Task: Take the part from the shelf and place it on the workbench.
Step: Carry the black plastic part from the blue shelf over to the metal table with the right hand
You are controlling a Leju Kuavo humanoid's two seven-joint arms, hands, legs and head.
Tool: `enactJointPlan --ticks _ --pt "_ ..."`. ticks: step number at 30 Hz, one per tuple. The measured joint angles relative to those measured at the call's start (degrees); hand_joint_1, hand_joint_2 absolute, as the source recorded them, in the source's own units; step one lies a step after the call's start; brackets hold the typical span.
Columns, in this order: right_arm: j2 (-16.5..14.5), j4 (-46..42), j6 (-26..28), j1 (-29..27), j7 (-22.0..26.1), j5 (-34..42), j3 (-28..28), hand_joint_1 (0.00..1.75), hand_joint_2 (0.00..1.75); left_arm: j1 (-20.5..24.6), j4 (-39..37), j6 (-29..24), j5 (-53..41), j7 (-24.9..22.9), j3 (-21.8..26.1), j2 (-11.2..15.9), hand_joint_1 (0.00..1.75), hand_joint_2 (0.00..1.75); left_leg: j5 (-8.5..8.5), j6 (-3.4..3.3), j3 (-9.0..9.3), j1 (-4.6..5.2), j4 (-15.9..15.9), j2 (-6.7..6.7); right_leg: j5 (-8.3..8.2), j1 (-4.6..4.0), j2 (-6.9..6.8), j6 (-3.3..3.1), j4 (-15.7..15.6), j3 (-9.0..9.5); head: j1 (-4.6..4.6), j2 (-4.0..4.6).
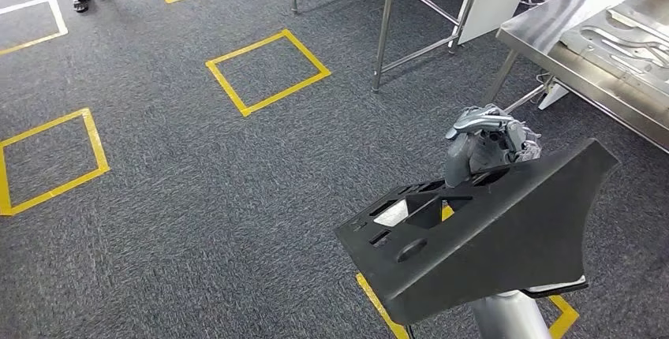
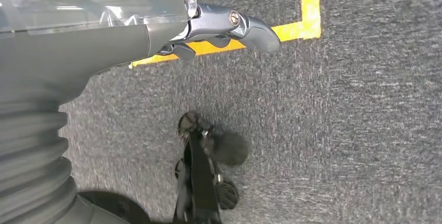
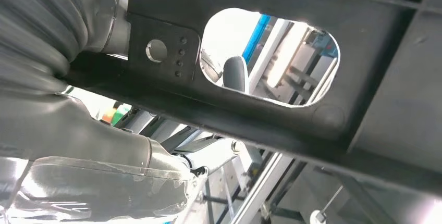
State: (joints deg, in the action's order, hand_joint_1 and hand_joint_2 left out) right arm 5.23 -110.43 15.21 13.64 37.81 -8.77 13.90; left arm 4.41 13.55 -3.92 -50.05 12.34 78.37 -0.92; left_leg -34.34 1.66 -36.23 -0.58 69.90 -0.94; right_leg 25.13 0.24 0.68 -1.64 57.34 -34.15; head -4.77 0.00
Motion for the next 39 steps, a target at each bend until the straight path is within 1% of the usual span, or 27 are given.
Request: enactJointPlan --ticks 1,2,3,4,6,8,10,11,13,15,17,18,19,20,22,23,24,26,27,29,31,32,33,34,35,37,39 --pt "0.0 0.0 -0.1 -0.3 0.2 0.1 0.0 1.75 1.75 -0.1 0.0 0.0 0.0 0.0 0.0 0.0 0.0 1.75 -0.78 0.14 -1.55 -0.03 2.9 0.28 0.02 -0.02 0.79 -0.02 0.1 0.0 0.01 0.0" --pt "-0.1 0.0 -0.2 -0.5 0.3 0.1 0.0 1.75 1.75 -0.2 0.0 0.0 0.0 0.0 0.0 0.0 0.0 1.75 -0.4 0.23 -2.24 -0.07 3.9 0.4 0.04 -0.02 1.58 -0.01 0.2 0.01 0.01 0.0" --pt "-0.1 0.1 -0.4 -0.7 0.3 0.2 0.0 1.75 1.75 -0.2 0.0 0.0 0.1 0.0 0.0 0.0 0.0 1.75 1.17 0.25 -1.8 -0.15 2.4 0.53 0.09 0.01 2.4 0.06 0.3 0.03 0.01 0.0" --pt "-0.1 0.1 -0.5 -0.8 0.4 0.2 0.0 1.75 1.75 -0.1 0.0 0.0 0.1 0.0 0.0 0.0 0.0 1.75 3.4 0.24 -0.45 -0.28 -1.0 0.97 0.17 0.06 3.16 0.2 0.5 0.04 0.01 0.0" --pt "-0.2 0.1 -0.8 -0.8 0.4 0.3 0.0 1.75 1.75 -0.1 0.0 0.0 0.1 0.1 0.0 0.0 0.0 1.75 6.52 0.03 2.67 -0.62 -8.3 3.65 0.43 0.13 4.61 0.69 1.1 -0.19 0.01 0.0" --pt "-0.2 0.1 -1.0 -0.7 0.5 0.3 0.0 1.75 1.75 -0.1 0.0 -0.1 0.1 0.2 0.0 0.0 0.0 1.75 6.93 -0.46 3.89 -0.68 -11.1 5.46 0.43 0.21 5.82 1.4 1.5 -0.72 0.0 0.0" --pt "-0.2 0.0 -1.4 -0.7 0.6 0.3 0.0 1.75 1.75 0.0 0.0 0.0 0.2 0.3 0.0 0.0 0.0 1.75 7.11 -1.18 3.99 -0.51 -11.4 4.62 0.12 0.37 6.85 2.17 1.3 -1.09 0.0 0.0" --pt "-0.2 0.0 -1.6 -0.7 0.6 0.3 0.0 1.75 1.75 0.1 0.0 0.0 0.2 0.4 0.0 0.0 0.0 1.75 7.3 -1.57 4.05 -0.53 -11.6 4.14 0.1 0.44 6.81 2.42 1.3 -1.16 0.0 0.0" --pt "-0.2 0.0 -2.1 -0.5 0.7 0.4 0.1 1.75 1.75 0.2 0.0 0.1 0.2 0.5 0.0 0.0 0.0 1.75 7.64 -2.27 4.24 -0.62 -12.1 3.05 1.23 0.36 4.19 2.74 2.9 -1.91 0.01 0.0" --pt "-0.2 0.0 -2.7 -0.1 0.8 0.6 0.1 1.75 1.75 0.1 0.0 0.1 0.3 0.6 0.0 0.0 0.0 1.75 7.69 -2.71 4.29 -0.45 -12.3 1.71 4.4 0.34 0.93 3.02 8.5 -4.54 0.01 0.0" --pt "-0.2 0.0 -3.5 0.1 0.9 0.9 0.2 1.75 1.75 -0.1 0.0 0.1 0.3 0.6 0.0 0.0 0.0 1.75 7.61 -2.9 4.23 -0.31 -12.3 0.16 7.21 0.53 -0.03 3.32 15.5 -7.94 0.01 0.0" --pt "-0.2 0.0 -3.8 0.1 0.9 1.0 0.2 1.75 1.75 -0.1 0.0 0.1 0.4 0.6 0.0 0.0 0.0 1.75 7.54 -2.9 4.24 -0.28 -12.3 -0.61 7.29 0.61 -0.19 3.42 17.0 -8.64 0.01 0.0" --pt "-0.2 0.0 -4.0 0.2 0.9 1.1 0.3 1.75 1.75 -0.1 0.0 0.1 0.4 0.6 0.0 0.0 0.0 1.75 7.47 -2.84 4.29 -0.27 -12.3 -1.31 6.33 0.64 -0.39 3.45 16.3 -8.18 0.01 0.0" --pt "-0.2 0.0 -4.1 0.4 0.9 1.2 0.3 1.75 1.75 -0.1 0.0 0.1 0.4 0.6 0.1 0.0 0.0 1.75 7.37 -2.74 4.41 -0.26 -12.3 -1.95 4.6 0.62 -0.85 3.37 13.4 -6.58 0.01 0.0" --pt "-0.2 0.0 -4.1 0.9 0.9 1.3 0.4 1.75 1.75 0.0 0.0 0.1 0.4 0.6 0.0 0.0 0.0 1.75 7.05 -2.34 4.76 -0.07 -12.2 -3.04 1.54 0.15 -3.42 2.82 5.3 -2.22 0.01 0.0" --pt "-0.2 0.0 -4.1 1.2 0.9 1.3 0.5 1.75 1.75 0.0 0.0 0.1 0.4 0.6 0.0 0.0 0.0 1.75 6.88 -2.06 4.93 0.09 -12.2 -3.53 0.83 -0.15 -4.41 2.45 2.6 -0.82 0.01 0.0" --pt "-0.2 0.1 -4.2 1.4 0.9 1.4 0.6 1.75 1.75 0.0 0.0 0.1 0.4 0.6 0.0 -0.1 0.0 1.75 6.72 -1.77 5.07 0.23 -12.2 -4.07 0.7 -0.44 -4.97 2.11 1.2 -0.19 0.01 0.0" --pt "-0.2 0.1 -4.4 1.5 0.9 1.6 0.7 1.75 1.75 0.1 0.0 0.1 0.4 0.6 0.0 -0.1 0.0 1.75 6.48 -1.17 5.43 0.38 -12.3 -5.27 0.72 -0.55 -3.78 1.53 0.9 -0.29 0.01 0.0" --pt "-0.2 0.1 -4.5 1.5 0.9 1.7 0.7 1.75 1.75 0.2 0.0 0.1 0.4 0.6 0.0 -0.1 0.0 1.75 6.16 -0.86 5.56 0.29 -12.1 -5.25 0.61 -0.42 -3.15 1.24 0.7 -0.17 0.01 0.0" --pt "-0.2 0.1 -4.7 1.7 0.9 1.9 0.7 1.75 1.75 0.3 0.0 0.1 0.3 0.6 0.0 -0.1 0.0 1.75 4.02 -0.32 4.49 0.06 -9.1 -3.22 0.33 -0.04 -1.92 0.58 0.2 0.15 0.01 0.0" --pt "-0.2 0.3 -4.9 1.9 0.8 2.0 0.7 1.75 1.75 0.1 0.0 0.0 0.3 0.6 0.0 -0.2 0.0 1.75 0.36 0.0 0.99 -0.14 -1.7 -0.51 0.24 0.07 -0.63 0.17 0.1 0.18 0.0 0.0" --pt "-0.2 0.4 -4.9 1.9 0.8 2.0 0.7 1.75 1.75 -0.1 0.0 0.0 0.4 0.6 0.1 -0.2 0.0 1.75 -0.91 0.14 -0.88 -0.16 2.0 0.03 0.23 0.06 0.13 0.09 0.2 0.15 0.0 0.0" --pt "-0.2 0.6 -5.0 1.9 0.8 2.0 0.7 1.75 1.75 -0.2 0.0 -0.1 0.4 0.6 0.1 -0.2 0.0 1.75 -1.17 0.23 -2.14 -0.16 4.2 0.28 0.23 0.05 0.93 0.07 0.2 0.15 0.0 0.0" --pt "-0.2 0.7 -5.0 1.9 0.9 2.0 0.7 1.75 1.75 -0.2 0.0 -0.1 0.4 0.6 0.1 -0.2 0.0 1.75 -0.25 0.25 -2.4 -0.18 4.2 0.41 0.25 0.06 1.75 0.09 0.3 0.18 0.01 0.0" --pt "-0.2 0.9 -4.9 1.9 0.9 2.0 0.7 1.75 1.75 -0.3 0.0 -0.2 0.4 0.6 0.1 -0.2 0.0 1.75 1.68 0.2 -1.59 -0.21 1.8 0.59 0.29 0.08 2.56 0.17 0.4 0.24 0.01 0.0" --pt "-0.2 1.0 -4.9 1.9 0.9 2.0 0.8 1.75 1.75 -0.2 0.0 -0.2 0.4 0.7 0.1 -0.2 0.0 1.75 5.81 -0.07 1.61 -0.4 -6.0 2.49 0.51 0.06 4.03 0.53 0.8 0.2 0.01 0.0" --pt "-0.2 1.0 -4.8 1.8 1.0 1.9 0.8 1.75 1.75 -0.2 0.0 -0.1 0.4 1.0 0.1 -0.2 0.0 1.75 7.19 -0.49 3.6 -0.51 -10.6 4.4 0.58 0.08 5.34 1.18 1.3 -0.25 0.01 0.0"
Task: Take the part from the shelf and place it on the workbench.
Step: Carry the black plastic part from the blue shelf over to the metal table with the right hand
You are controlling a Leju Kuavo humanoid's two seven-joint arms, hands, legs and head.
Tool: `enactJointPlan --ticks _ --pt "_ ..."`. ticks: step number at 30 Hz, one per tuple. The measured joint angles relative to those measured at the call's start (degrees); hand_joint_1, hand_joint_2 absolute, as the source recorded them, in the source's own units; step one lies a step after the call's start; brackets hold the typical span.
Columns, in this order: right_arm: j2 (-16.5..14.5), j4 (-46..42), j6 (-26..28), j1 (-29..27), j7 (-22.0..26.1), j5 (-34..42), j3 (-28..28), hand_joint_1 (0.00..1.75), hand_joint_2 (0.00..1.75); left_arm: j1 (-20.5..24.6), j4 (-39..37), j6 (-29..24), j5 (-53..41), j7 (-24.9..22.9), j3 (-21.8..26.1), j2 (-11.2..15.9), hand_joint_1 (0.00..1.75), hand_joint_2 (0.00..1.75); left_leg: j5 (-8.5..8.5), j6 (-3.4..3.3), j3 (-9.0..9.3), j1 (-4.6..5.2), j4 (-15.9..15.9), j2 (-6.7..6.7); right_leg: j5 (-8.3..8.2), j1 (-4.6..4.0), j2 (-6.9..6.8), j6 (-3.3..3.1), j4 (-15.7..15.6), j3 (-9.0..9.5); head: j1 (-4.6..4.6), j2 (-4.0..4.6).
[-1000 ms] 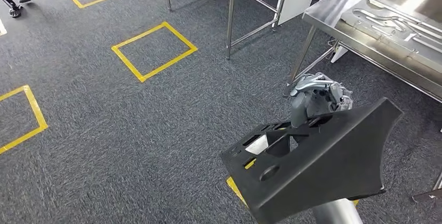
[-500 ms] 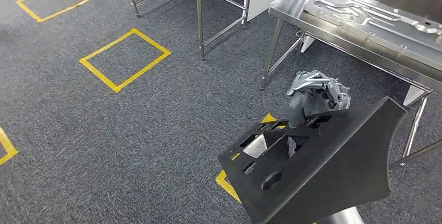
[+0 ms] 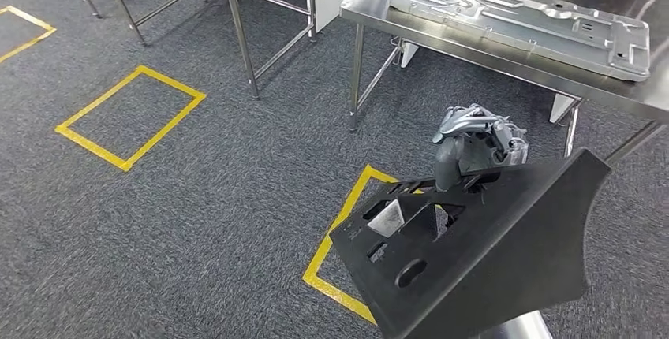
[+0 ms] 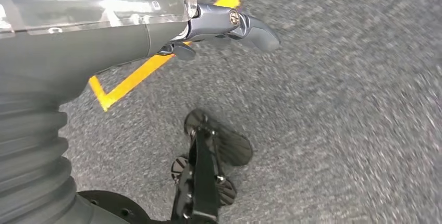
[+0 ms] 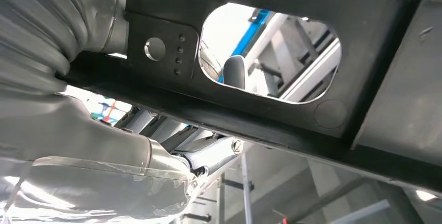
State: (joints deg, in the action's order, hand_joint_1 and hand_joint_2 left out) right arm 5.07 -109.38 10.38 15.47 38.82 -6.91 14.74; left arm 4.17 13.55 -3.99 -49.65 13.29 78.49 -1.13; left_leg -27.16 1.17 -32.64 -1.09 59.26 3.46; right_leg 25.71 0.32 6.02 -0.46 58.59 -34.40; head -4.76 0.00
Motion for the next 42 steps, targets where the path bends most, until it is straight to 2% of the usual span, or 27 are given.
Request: enactJointPlan --ticks 1,3,5,7,9,10,11,12,14,16,18,20,22,24,25,26,27,29,31,33,34,36,37,39,40,41,42 --pt "0.0 0.0 0.0 -0.1 0.0 -0.1 0.0 1.75 1.75 0.0 0.0 0.1 0.0 0.1 0.0 0.0 0.0 1.75 -0.22 -0.29 0.2 0.09 -0.5 0.19 -0.09 0.07 0.59 0.38 0.1 -0.25 0.0 0.0" --pt "0.1 0.0 0.1 -0.3 0.1 -0.2 0.1 1.75 1.75 0.2 0.0 0.4 0.1 0.3 0.0 0.0 0.0 1.75 0.02 -1.03 0.33 0.06 -0.8 -0.95 -0.2 0.2 1.06 1.06 0.1 -0.54 0.0 0.0" --pt "0.3 0.0 0.1 -0.5 0.3 -0.3 0.1 1.75 1.75 0.4 0.0 0.7 0.4 0.8 0.0 -0.1 0.0 1.75 0.32 -1.87 0.52 -0.12 -1.4 -2.19 1.26 0.01 -1.43 1.51 2.2 -1.59 0.02 0.0" --pt "0.4 0.2 0.1 -0.5 0.7 -0.1 0.1 1.75 1.75 0.3 0.0 0.9 0.7 1.3 0.1 -0.1 0.0 1.75 0.34 -2.33 0.57 0.0 -1.6 -3.5 4.77 0.02 -4.64 1.84 8.9 -4.8 0.03 0.0" --pt "0.5 0.5 0.0 -0.6 1.0 0.1 0.2 1.75 1.75 0.1 0.0 1.0 0.9 1.8 0.2 -0.1 0.0 1.75 0.22 -2.43 0.57 0.15 -1.5 -5.0 7.06 0.27 -5.54 2.13 15.4 -8.07 0.02 0.0" --pt "0.5 0.6 0.0 -0.6 1.1 0.1 0.2 1.75 1.75 0.1 0.0 1.0 0.9 1.9 0.2 -0.1 0.0 1.75 0.13 -2.41 0.61 0.18 -1.5 -5.72 6.66 0.36 -5.7 2.2 16.0 -8.36 0.02 0.0" --pt "0.6 0.8 0.0 -0.6 1.1 0.2 0.2 1.75 1.75 0.2 0.0 1.1 1.0 1.9 0.2 -0.1 0.0 1.75 0.02 -2.34 0.73 0.2 -1.5 -6.4 5.25 0.4 -5.97 2.18 14.2 -7.41 0.02 0.0" --pt "0.6 0.9 0.0 -0.6 1.1 0.2 0.2 1.75 1.75 0.2 0.0 1.3 1.0 2.0 0.2 -0.1 0.0 1.75 -0.12 -2.22 0.91 0.21 -1.5 -7.01 3.24 0.38 -6.6 2.04 10.4 -5.4 0.02 0.0" --pt "0.7 0.9 0.0 -0.5 1.1 0.2 0.2 1.75 1.75 0.3 0.0 1.7 1.0 2.0 0.2 -0.1 0.0 1.75 -0.49 -1.8 1.32 0.42 -1.5 -8.09 0.57 -0.08 -9.2 1.43 2.6 -1.25 0.02 0.0" --pt "0.7 0.9 0.0 -0.5 1.1 0.3 0.2 1.75 1.75 0.4 0.0 1.9 1.0 1.9 0.2 -0.1 0.0 1.75 -0.79 -1.22 1.6 0.66 -1.5 -9.1 0.17 -0.59 -10.28 0.87 -0.3 0.09 0.02 0.0" --pt "0.8 0.9 0.0 -0.5 1.1 0.3 0.2 1.75 1.75 0.5 0.0 2.0 1.0 1.9 0.2 -0.1 0.0 1.75 -1.05 -0.57 1.85 0.73 -1.6 -10.1 -0.07 -0.5 -8.78 0.38 -0.4 -0.03 0.01 0.0" --pt "0.9 0.9 0.0 -0.4 1.1 0.4 0.2 1.75 1.75 0.7 0.0 2.1 1.1 1.9 0.2 -0.1 0.0 1.75 -2.54 -0.07 1.35 0.56 0.2 -8.49 -0.39 -0.1 -7.46 -0.25 -0.9 0.19 0.01 0.0" --pt "0.9 1.0 -0.1 -0.2 1.1 0.5 0.2 1.75 1.75 0.6 0.0 2.4 1.1 1.8 0.3 -0.1 0.0 1.75 -5.87 0.23 -1.42 0.27 6.4 -5.37 -0.54 0.06 -6.2 -0.7 -1.2 0.33 0.02 0.0" --pt "0.9 1.3 -0.1 -0.2 1.1 0.7 0.2 1.75 1.75 0.4 0.0 2.7 1.1 1.8 0.3 0.0 0.0 1.75 -8.32 0.46 -5.06 0.19 13.5 -4.16 -0.53 0.0 -4.67 -0.85 -1.1 0.32 0.01 0.0" --pt "0.9 1.4 -0.2 -0.2 1.1 0.8 0.2 1.75 1.75 0.3 0.0 2.9 1.2 1.8 0.3 0.0 0.0 1.75 -8.06 0.52 -5.95 0.18 14.8 -4.0 -0.51 -0.01 -3.83 -0.84 -1.0 0.33 0.01 0.0" --pt "0.9 1.4 -0.2 -0.2 1.1 0.9 0.2 1.75 1.75 0.3 0.0 3.1 1.2 1.9 0.3 0.0 0.0 1.75 -6.62 0.51 -5.79 0.15 13.7 -3.87 -0.47 0.0 -2.97 -0.79 -0.9 0.37 0.0 0.0" --pt "0.9 1.5 -0.2 -0.2 1.1 0.9 0.2 1.75 1.75 0.3 0.0 3.2 1.3 1.9 0.3 0.1 0.0 1.75 -4.37 0.44 -4.63 0.09 10.6 -3.52 -0.4 0.02 -2.15 -0.69 -0.7 0.41 0.0 0.0" --pt "0.9 1.5 -0.1 -0.1 1.1 1.0 0.2 1.75 1.75 0.3 0.0 3.3 1.4 2.0 0.3 0.2 0.0 1.75 -0.83 0.1 -1.58 -0.16 3.0 -1.07 -0.19 0.05 -0.71 -0.3 -0.2 0.22 0.01 0.0" --pt "0.9 1.5 -0.1 -0.1 1.1 1.0 0.2 1.75 1.75 0.3 0.0 3.5 1.4 2.1 0.3 0.4 0.0 1.75 -0.11 -0.36 -0.21 -0.17 -0.3 0.74 -0.22 0.17 0.57 0.38 0.1 -0.32 0.01 0.0" --pt "1.0 1.6 -0.1 -0.1 1.1 1.1 0.2 1.75 1.75 0.5 0.0 3.7 1.5 2.2 0.3 0.4 0.0 1.75 0.02 -0.93 -0.04 -0.07 -0.7 -0.11 -0.53 0.31 1.79 1.2 -0.1 -0.69 0.01 0.0" --pt "1.0 1.5 -0.1 -0.1 1.1 1.1 0.2 1.75 1.75 0.6 0.0 3.8 1.5 2.2 0.3 0.5 0.0 1.75 0.23 -1.28 0.1 -0.15 -1.0 -0.76 -0.4 0.25 1.38 1.54 0.1 -0.82 0.01 0.0" --pt "1.1 1.5 -0.1 -0.2 1.1 1.3 0.2 1.75 1.75 0.7 0.0 4.1 1.4 2.3 0.3 0.5 0.0 1.75 0.56 -2.01 0.38 -0.39 -1.6 -2.27 1.62 0.07 -1.57 2.11 3.3 -2.33 0.02 0.0" --pt "1.1 1.6 0.0 -0.3 1.1 1.4 0.2 1.75 1.75 0.6 0.0 4.2 1.3 2.3 0.3 0.5 0.0 1.75 0.59 -2.23 0.44 -0.3 -1.7 -2.95 3.42 0.11 -3.56 2.32 6.6 -3.9 0.02 0.0" --pt "1.1 1.7 0.0 -0.5 1.1 1.1 0.2 1.75 1.75 0.4 0.0 4.3 1.2 2.3 0.3 0.5 0.0 1.75 0.5 -2.38 0.4 -0.13 -1.7 -4.15 6.46 0.4 -5.35 2.7 13.8 -7.44 0.02 0.0" --pt "1.1 1.8 0.1 -0.6 1.1 0.8 0.2 1.75 1.75 0.3 0.0 4.5 1.2 2.3 0.3 0.5 0.0 1.75 0.45 -2.36 0.39 -0.1 -1.7 -4.62 6.65 0.57 -5.59 2.85 15.4 -8.24 0.02 0.0" --pt "1.1 1.9 0.1 -0.7 1.1 0.5 0.2 1.75 1.75 0.3 0.0 4.6 1.2 2.3 0.3 0.5 0.0 1.75 0.4 -2.29 0.41 -0.09 -1.7 -5.03 5.83 0.72 -5.74 2.94 14.9 -7.93 0.02 0.0" --pt "1.1 2.0 0.1 -0.7 1.1 0.1 0.2 1.75 1.75 0.4 0.0 4.8 1.2 2.3 0.3 0.5 0.0 1.75 0.33 -2.19 0.49 -0.1 -1.7 -5.39 4.13 0.85 -5.93 2.96 12.1 -6.36 0.02 0.0"
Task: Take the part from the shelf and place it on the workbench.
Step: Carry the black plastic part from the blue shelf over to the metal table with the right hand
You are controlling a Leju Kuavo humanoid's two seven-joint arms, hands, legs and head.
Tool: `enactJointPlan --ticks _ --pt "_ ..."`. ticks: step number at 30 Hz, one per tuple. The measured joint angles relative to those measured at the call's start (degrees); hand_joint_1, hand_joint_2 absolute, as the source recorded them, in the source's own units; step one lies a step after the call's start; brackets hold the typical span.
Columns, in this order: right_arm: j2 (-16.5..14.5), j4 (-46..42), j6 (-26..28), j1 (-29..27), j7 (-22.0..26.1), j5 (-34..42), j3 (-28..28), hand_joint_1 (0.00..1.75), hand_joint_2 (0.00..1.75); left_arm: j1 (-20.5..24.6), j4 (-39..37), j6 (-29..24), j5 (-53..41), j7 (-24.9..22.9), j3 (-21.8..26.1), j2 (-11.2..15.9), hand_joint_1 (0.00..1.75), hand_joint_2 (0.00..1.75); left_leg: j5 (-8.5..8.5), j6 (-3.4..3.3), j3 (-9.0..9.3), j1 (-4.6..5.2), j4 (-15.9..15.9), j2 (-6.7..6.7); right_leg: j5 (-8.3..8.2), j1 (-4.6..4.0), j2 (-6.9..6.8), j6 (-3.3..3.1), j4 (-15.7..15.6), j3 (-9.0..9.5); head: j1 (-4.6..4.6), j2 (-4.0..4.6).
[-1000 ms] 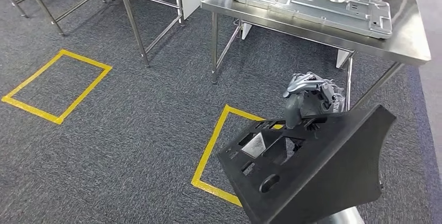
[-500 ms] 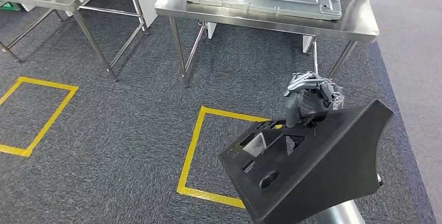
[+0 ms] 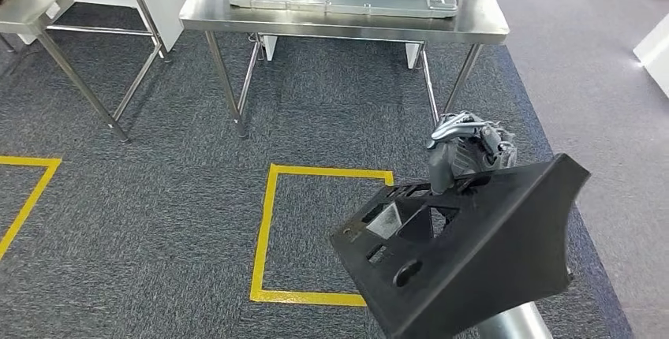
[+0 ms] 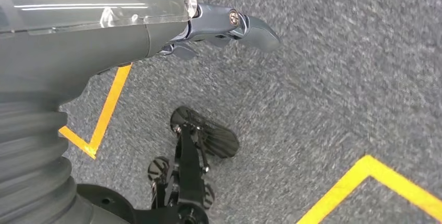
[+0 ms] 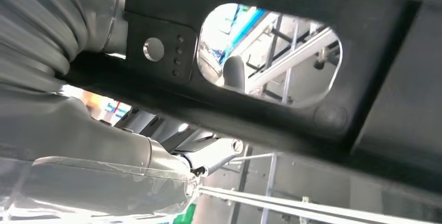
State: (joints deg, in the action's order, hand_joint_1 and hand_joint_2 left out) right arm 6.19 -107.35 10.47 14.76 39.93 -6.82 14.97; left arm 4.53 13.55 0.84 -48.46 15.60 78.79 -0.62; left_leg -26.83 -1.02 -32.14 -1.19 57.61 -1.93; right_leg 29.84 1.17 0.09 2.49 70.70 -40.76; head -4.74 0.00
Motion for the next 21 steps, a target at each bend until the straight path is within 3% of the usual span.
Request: enactJointPlan --ticks 1,3,5,8,10,12,13,14,15,17,18,19,21 --pt "0.0 0.0 0.0 0.0 0.0 -0.2 0.0 1.75 1.75 0.1 0.0 0.2 0.0 0.0 0.0 0.0 0.0 1.75 -0.08 0.14 0.11 0.0 0.0 -0.24 -1.89 0.08 -0.33 -0.08 -4.2 2.35 0.0 0.0" --pt "0.0 0.0 0.0 0.1 0.0 -0.6 0.0 1.75 1.75 0.2 0.0 0.4 0.0 0.0 0.0 0.0 0.0 1.75 -0.28 0.66 0.28 0.21 0.1 -0.49 -3.96 -0.15 -0.94 -0.58 -10.9 6.06 0.0 0.0" --pt "0.0 -0.1 0.1 0.1 0.0 -0.7 0.0 1.75 1.75 0.2 0.0 0.6 0.0 0.1 0.0 0.0 0.0 1.75 -0.37 1.36 0.37 0.41 0.1 -0.58 -3.93 -0.51 -0.96 -1.22 -12.5 6.75 0.0 0.0" --pt "0.0 -0.4 0.3 0.1 0.0 -1.1 -0.2 1.75 1.75 0.2 0.0 1.0 0.0 0.3 0.0 0.1 0.0 1.75 -1.19 2.34 0.24 0.23 0.9 -0.29 -4.13 -0.3 -0.54 -2.34 -12.9 6.88 -0.01 0.0" --pt "0.0 -0.6 0.3 0.1 0.0 -1.2 -0.2 1.75 1.75 0.2 0.0 1.1 0.0 0.4 0.0 0.1 0.0 1.75 -4.22 2.7 -2.01 0.06 6.0 0.61 -4.21 -0.16 -0.35 -2.99 -13.1 7.08 -0.01 0.0" --pt "0.0 -0.6 0.3 -0.1 0.0 -1.2 -0.2 1.75 1.75 0.0 0.0 1.2 0.0 0.6 0.0 0.1 0.0 1.75 -7.64 2.91 -5.88 0.03 14.0 1.18 -4.09 -0.35 -0.02 -3.36 -13.1 7.09 -0.02 0.0" --pt "0.0 -0.6 0.3 -0.2 0.0 -1.1 -0.2 1.75 1.75 -0.1 0.0 1.2 0.0 0.7 0.0 0.1 0.0 1.75 -8.17 2.94 -7.26 0.04 16.5 1.29 -4.02 -0.45 0.21 -3.43 -13.1 7.13 -0.02 0.0" --pt "0.0 -0.6 0.3 -0.3 0.0 -1.1 -0.2 1.75 1.75 -0.2 0.0 1.2 0.0 0.8 0.0 0.1 0.0 1.75 -7.49 2.89 -7.62 0.04 16.9 1.33 -3.92 -0.52 0.44 -3.45 -13.0 7.23 -0.02 0.0" --pt "0.0 -0.6 0.4 -0.3 0.0 -1.0 -0.2 1.75 1.75 -0.2 0.0 1.2 0.0 1.0 0.0 0.1 0.0 1.75 -5.76 2.77 -6.84 0.04 14.8 1.34 -3.8 -0.56 0.67 -3.4 -13.0 7.43 -0.02 0.0" --pt "0.0 -0.6 0.6 -0.3 0.0 -1.0 -0.2 1.75 1.75 -0.2 0.0 1.2 0.0 1.3 0.0 0.2 0.0 1.75 -1.65 2.3 -3.28 0.12 6.9 1.51 -3.33 -0.67 0.99 -3.12 -12.8 7.86 -0.01 0.0" --pt "0.0 -0.6 0.7 -0.3 0.0 -1.0 -0.2 1.75 1.75 -0.1 0.0 1.2 0.0 1.4 0.0 0.3 0.0 1.75 -0.61 1.98 -1.75 0.22 3.6 1.59 -3.06 -0.75 1.16 -2.85 -12.8 7.97 -0.01 0.0" --pt "0.0 -0.7 0.8 -0.3 0.0 -1.0 -0.2 1.75 1.75 -0.1 0.0 1.2 0.0 1.5 0.0 0.4 0.0 1.75 -0.31 1.64 -0.85 0.36 1.4 1.67 -2.85 -0.8 1.27 -2.52 -12.8 8.02 0.0 0.0" --pt "0.0 -0.7 0.9 -0.3 0.0 -1.0 -0.2 1.75 1.75 -0.1 0.0 1.3 0.0 1.6 0.0 0.5 0.0 1.75 -0.71 0.89 -0.4 0.49 0.2 1.67 -3.0 -0.86 1.43 -1.74 -12.6 8.14 0.0 0.0"
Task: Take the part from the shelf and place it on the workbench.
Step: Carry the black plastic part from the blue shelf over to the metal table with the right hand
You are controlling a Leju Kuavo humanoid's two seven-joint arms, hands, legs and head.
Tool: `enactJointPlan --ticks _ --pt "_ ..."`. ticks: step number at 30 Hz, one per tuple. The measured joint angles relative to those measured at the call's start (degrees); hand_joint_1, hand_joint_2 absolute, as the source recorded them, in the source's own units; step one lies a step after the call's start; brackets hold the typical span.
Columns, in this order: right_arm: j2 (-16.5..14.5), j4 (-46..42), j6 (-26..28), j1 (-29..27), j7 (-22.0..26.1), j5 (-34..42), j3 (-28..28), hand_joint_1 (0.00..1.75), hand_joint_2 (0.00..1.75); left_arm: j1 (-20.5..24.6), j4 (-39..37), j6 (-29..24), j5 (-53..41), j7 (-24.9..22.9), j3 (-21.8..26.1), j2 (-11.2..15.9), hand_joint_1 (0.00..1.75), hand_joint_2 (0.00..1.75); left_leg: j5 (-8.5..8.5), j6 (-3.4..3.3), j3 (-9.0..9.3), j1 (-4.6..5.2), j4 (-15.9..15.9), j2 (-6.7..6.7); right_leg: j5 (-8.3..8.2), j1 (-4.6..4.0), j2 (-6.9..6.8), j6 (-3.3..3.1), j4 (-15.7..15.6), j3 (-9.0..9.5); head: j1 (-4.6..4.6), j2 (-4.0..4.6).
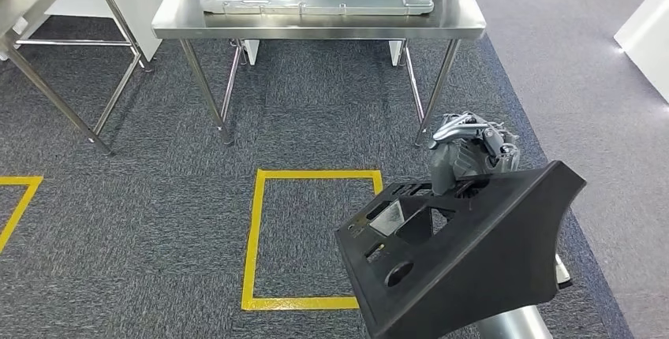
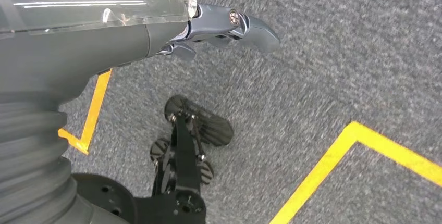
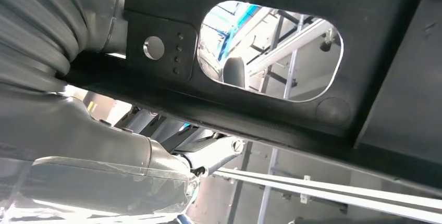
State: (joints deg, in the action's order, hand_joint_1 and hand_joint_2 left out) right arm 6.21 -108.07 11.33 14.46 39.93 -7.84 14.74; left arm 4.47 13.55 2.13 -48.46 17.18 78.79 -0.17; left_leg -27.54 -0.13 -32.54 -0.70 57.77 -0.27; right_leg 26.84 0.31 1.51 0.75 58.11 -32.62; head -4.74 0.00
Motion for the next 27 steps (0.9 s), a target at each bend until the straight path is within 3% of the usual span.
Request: enactJointPlan --ticks 3,6,7,8,9,11,13,14,17,18,20,22,23,24,25,27 --pt "0.0 -0.2 0.0 0.0 0.0 -0.3 0.0 1.75 1.75 0.0 0.0 0.1 0.0 0.2 0.0 0.0 0.0 1.75 -0.13 -1.07 1.31 -0.21 -0.5 -0.08 1.08 0.23 -0.5 0.92 2.8 -0.88 0.0 0.0" --pt "0.0 -0.3 0.1 -0.1 0.0 -0.4 0.0 1.75 1.75 0.0 0.0 0.1 -0.2 0.4 0.0 0.0 0.0 1.75 -0.79 -1.47 2.33 -0.25 -0.5 -0.14 4.75 0.49 -0.86 1.55 12.7 -6.98 0.0 0.0" --pt "0.0 -0.3 0.1 -0.2 0.0 -0.5 0.0 1.75 1.75 -0.1 0.0 0.1 -0.2 0.4 0.0 0.0 0.0 1.75 -1.17 -1.43 2.73 -0.26 -0.5 -0.15 5.3 0.57 -0.9 1.67 15.2 -9.04 0.0 0.0" --pt "0.0 -0.3 0.1 -0.2 0.0 -0.5 0.0 1.75 1.75 -0.1 0.0 0.1 -0.2 0.4 0.0 0.0 0.0 1.75 -1.62 -1.34 3.27 -0.27 -0.5 -0.14 5.06 0.63 -0.98 1.71 15.9 -10.28 0.0 0.0" --pt "0.0 -0.4 0.1 -0.2 0.0 -0.5 0.0 1.75 1.75 -0.1 0.0 0.1 -0.2 0.4 0.0 0.0 0.0 1.75 -2.13 -1.24 3.97 -0.28 -0.5 -0.13 3.86 0.68 -1.08 1.7 14.6 -10.48 0.0 0.0" --pt "0.0 -0.4 0.1 -0.2 0.0 -0.5 0.0 1.75 1.75 -0.2 0.0 0.1 -0.2 0.4 0.0 0.0 0.0 1.75 -3.35 -0.9 5.49 -0.29 -0.5 -0.12 -1.11 0.67 -1.44 1.39 7.7 -8.69 0.01 0.0" --pt "0.0 -0.3 0.1 -0.2 0.0 -0.5 -0.1 1.75 1.75 -0.1 0.0 0.1 -0.3 0.4 0.0 0.0 0.0 1.75 -4.54 -0.29 6.5 -0.17 -0.5 -0.16 -4.18 0.3 -1.85 0.7 2.5 -7.27 0.01 0.0" --pt "0.0 -0.3 0.1 -0.2 0.0 -0.6 -0.1 1.75 1.75 -0.1 0.0 0.1 -0.3 0.4 0.0 0.0 0.0 1.75 -4.94 0.08 6.91 -0.08 -0.5 -0.22 -4.67 0.1 -1.93 0.25 1.6 -7.07 0.02 0.0" --pt "-0.1 -0.4 0.3 -0.1 0.0 -0.7 -0.1 1.75 1.75 0.1 0.0 0.1 -0.4 0.4 0.0 0.0 0.0 1.75 -4.68 1.12 7.1 -0.16 1.1 -0.34 -4.02 0.02 -1.62 -1.09 1.3 -5.97 0.04 0.0" --pt "-0.1 -0.5 0.3 0.0 0.0 -0.7 -0.1 1.75 1.75 0.2 0.0 0.1 -0.5 0.4 0.0 0.1 0.0 1.75 -4.44 1.34 6.01 -0.26 3.2 -0.3 -3.76 0.07 -1.56 -1.51 0.9 -5.28 0.03 0.0" --pt "-0.2 -0.5 0.5 0.1 0.0 -0.8 -0.1 1.75 1.75 0.3 0.0 0.1 -0.5 0.4 0.0 0.1 0.0 1.75 -5.48 1.64 1.98 -0.42 9.7 -0.21 -3.18 0.03 -1.49 -2.11 0.4 -4.09 0.03 0.0" --pt "-0.2 -0.5 0.7 0.1 0.0 -0.9 -0.1 1.75 1.75 0.2 0.0 0.1 -0.5 0.4 0.0 0.2 0.0 1.75 -8.82 1.86 -2.56 -0.45 15.0 -0.21 -2.38 -0.14 -1.26 -2.39 0.4 -3.21 0.03 0.0" --pt "-0.2 -0.5 0.8 0.0 0.0 -0.9 -0.1 1.75 1.75 0.1 0.0 0.1 -0.5 0.4 0.0 0.2 0.0 1.75 -9.98 1.83 -4.04 -0.45 15.6 -0.21 -1.92 -0.23 -1.09 -2.45 0.4 -2.69 0.03 0.0" --pt "-0.2 -0.5 0.8 0.0 0.0 -0.9 -0.1 1.75 1.75 0.0 0.0 0.1 -0.5 0.4 0.0 0.2 0.0 1.75 -9.84 1.7 -4.71 -0.43 14.7 -0.2 -1.47 -0.35 -0.93 -2.47 0.4 -2.12 0.02 0.0" --pt "-0.2 -0.5 0.9 0.0 0.0 -1.0 -0.1 1.75 1.75 -0.1 0.0 0.1 -0.6 0.4 0.0 0.2 0.0 1.75 -8.01 1.44 -4.61 -0.37 12.2 -0.19 -1.03 -0.49 -0.82 -2.46 0.5 -1.48 0.02 0.0" --pt "-0.2 -0.5 0.9 0.1 0.0 -1.0 -0.1 1.75 1.75 -0.1 0.0 0.1 -0.6 0.5 0.0 0.3 0.0 1.75 -1.98 0.61 -3.28 -0.04 5.4 -0.12 -0.24 -0.71 -0.72 -2.35 0.5 -0.41 0.03 0.0"
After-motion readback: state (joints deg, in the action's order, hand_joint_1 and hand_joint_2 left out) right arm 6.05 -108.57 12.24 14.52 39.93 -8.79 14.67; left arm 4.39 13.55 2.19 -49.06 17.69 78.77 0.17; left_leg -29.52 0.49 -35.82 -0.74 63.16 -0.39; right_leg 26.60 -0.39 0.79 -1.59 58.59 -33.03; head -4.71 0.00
